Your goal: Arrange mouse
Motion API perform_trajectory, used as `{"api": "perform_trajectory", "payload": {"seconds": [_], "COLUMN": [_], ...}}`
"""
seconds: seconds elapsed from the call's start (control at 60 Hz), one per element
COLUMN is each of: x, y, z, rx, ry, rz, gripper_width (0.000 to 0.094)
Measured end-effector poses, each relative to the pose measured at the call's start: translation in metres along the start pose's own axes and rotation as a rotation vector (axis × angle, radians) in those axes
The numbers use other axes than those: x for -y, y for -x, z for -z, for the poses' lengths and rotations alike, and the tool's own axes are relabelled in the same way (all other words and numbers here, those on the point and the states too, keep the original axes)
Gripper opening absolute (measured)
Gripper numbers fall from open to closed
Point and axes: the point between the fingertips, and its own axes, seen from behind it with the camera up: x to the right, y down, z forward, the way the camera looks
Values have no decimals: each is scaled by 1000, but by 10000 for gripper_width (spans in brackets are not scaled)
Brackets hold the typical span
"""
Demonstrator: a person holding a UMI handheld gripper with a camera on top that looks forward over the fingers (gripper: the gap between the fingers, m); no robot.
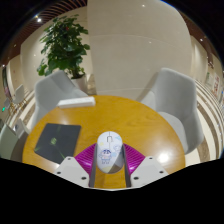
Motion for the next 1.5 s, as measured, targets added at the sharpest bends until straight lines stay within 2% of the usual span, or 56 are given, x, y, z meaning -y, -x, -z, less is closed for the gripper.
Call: {"api": "perform_trajectory", "payload": {"seconds": [0.15,0.233,0.433,0.617,0.683,0.733,0.8,0.817,0.85,0.917,1.05,1.3,1.5], "x": [53,56,3,-38,-37,-38,-40,-40,-36,-27,-36,-111,-169], "y": [115,169,254,261,263,265,264,263,258,246,218,137,93], "z": [-14,-35,-100,-126,-127,-128,-121,-117,-108,-84,0,155,224], "rx": [100,119,115,72,69,76,80,79,74,60,70,32,13], "ry": [-46,-42,79,118,95,97,101,101,92,74,73,110,137], "rz": [20,27,40,118,124,136,134,135,134,132,139,130,109], "gripper_width": [422,421,421,433,479,562,826,892,841,872,864,867,870]}}
